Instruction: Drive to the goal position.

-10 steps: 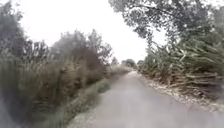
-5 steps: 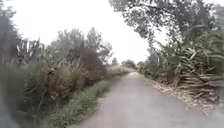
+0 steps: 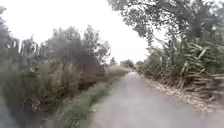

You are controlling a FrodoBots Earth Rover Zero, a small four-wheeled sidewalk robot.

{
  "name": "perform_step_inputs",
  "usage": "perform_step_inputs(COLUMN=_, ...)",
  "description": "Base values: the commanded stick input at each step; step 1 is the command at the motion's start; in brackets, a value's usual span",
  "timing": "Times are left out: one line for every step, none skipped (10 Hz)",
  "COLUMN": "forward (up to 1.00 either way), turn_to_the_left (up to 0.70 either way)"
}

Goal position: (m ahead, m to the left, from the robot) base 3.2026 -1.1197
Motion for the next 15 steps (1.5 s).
perform_step_inputs(forward=0.70, turn_to_the_left=-0.03)
perform_step_inputs(forward=0.70, turn_to_the_left=-0.11)
perform_step_inputs(forward=0.70, turn_to_the_left=-0.18)
perform_step_inputs(forward=0.70, turn_to_the_left=-0.03)
perform_step_inputs(forward=0.70, turn_to_the_left=-0.01)
perform_step_inputs(forward=0.70, turn_to_the_left=0.00)
perform_step_inputs(forward=0.70, turn_to_the_left=-0.23)
perform_step_inputs(forward=0.70, turn_to_the_left=-0.11)
perform_step_inputs(forward=0.70, turn_to_the_left=0.00)
perform_step_inputs(forward=0.70, turn_to_the_left=0.00)
perform_step_inputs(forward=0.70, turn_to_the_left=0.00)
perform_step_inputs(forward=0.70, turn_to_the_left=-0.07)
perform_step_inputs(forward=0.70, turn_to_the_left=-0.19)
perform_step_inputs(forward=0.70, turn_to_the_left=-0.30)
perform_step_inputs(forward=0.70, turn_to_the_left=0.00)
